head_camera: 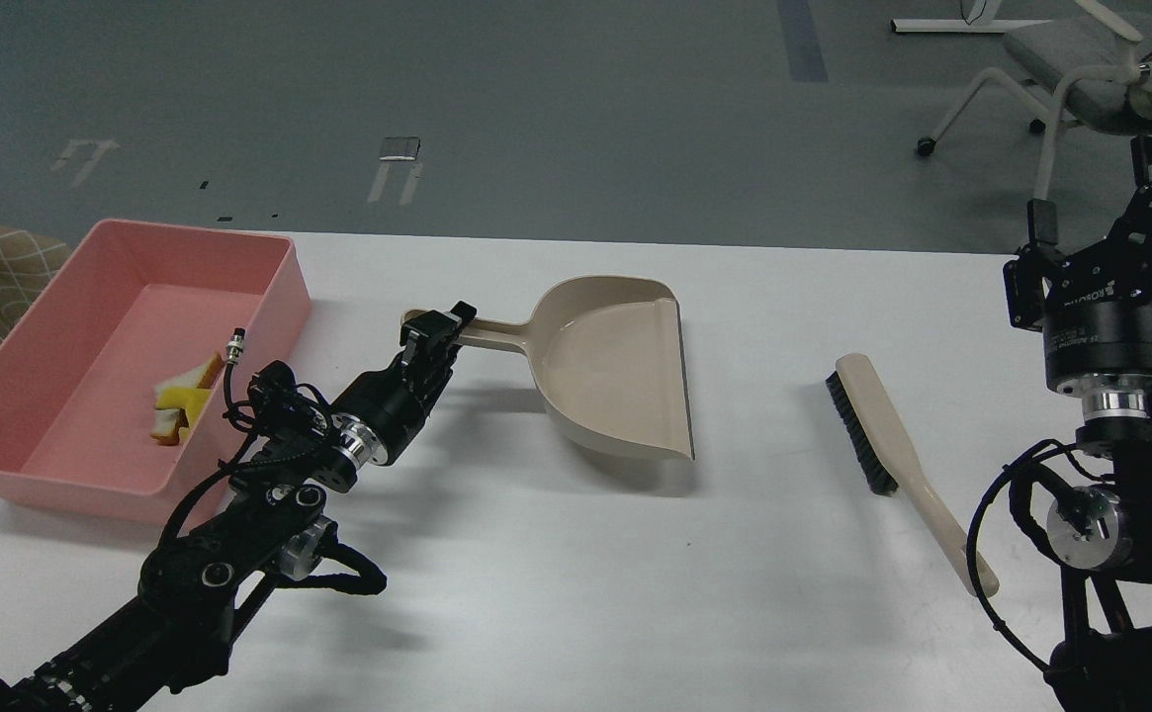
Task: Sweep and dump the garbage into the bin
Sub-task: 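Bring the dustpan back and lower it onto the table with the left gripper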
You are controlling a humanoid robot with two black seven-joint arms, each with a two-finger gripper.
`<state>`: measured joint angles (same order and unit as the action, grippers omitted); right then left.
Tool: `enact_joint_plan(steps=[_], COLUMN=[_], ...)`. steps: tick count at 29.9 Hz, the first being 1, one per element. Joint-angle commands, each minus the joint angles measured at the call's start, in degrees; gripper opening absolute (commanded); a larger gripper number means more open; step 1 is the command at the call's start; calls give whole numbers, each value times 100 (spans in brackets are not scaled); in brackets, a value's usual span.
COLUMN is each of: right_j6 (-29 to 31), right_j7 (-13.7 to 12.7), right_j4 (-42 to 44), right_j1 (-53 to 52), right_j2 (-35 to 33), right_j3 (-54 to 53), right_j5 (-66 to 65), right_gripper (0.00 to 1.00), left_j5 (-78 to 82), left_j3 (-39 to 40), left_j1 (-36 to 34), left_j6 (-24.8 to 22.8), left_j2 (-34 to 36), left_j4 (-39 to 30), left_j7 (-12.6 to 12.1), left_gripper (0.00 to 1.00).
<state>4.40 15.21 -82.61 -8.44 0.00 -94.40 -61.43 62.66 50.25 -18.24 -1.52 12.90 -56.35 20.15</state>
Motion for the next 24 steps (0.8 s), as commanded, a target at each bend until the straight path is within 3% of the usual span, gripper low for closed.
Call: enact_joint_plan(steps=[1, 5, 9, 12, 14, 17, 24], right_j6=[-1, 8, 17, 17, 17, 17, 17], right_j7=[0, 0, 0, 0, 0, 0, 0], right_j4=[8, 8, 8, -1, -1, -10, -36], right_j1=[9, 9, 0, 9, 9, 9, 26], right_j2=[0, 0, 0, 0, 0, 0, 0], right_j3=[18, 18, 18, 18, 9, 18, 18], right_j5=[0, 0, 0, 0, 0, 9, 0], right_gripper=[97, 97, 97, 97, 97, 97, 97], left_j5=[10, 10, 10, 10, 10, 10, -8], left_j3=[-33, -86, -103, -103, -103, -103, -103], left_j1=[23, 14, -4, -4, 5, 14, 23], left_j6=[3, 11, 12, 11, 12, 12, -15], left_j2=[28, 29, 29, 37, 46, 46, 213], left_j4=[1, 1, 1, 1, 10, 10, 1], left_j7=[33, 32, 24, 24, 32, 24, -20], left_gripper=[0, 0, 12, 26, 46, 61, 78])
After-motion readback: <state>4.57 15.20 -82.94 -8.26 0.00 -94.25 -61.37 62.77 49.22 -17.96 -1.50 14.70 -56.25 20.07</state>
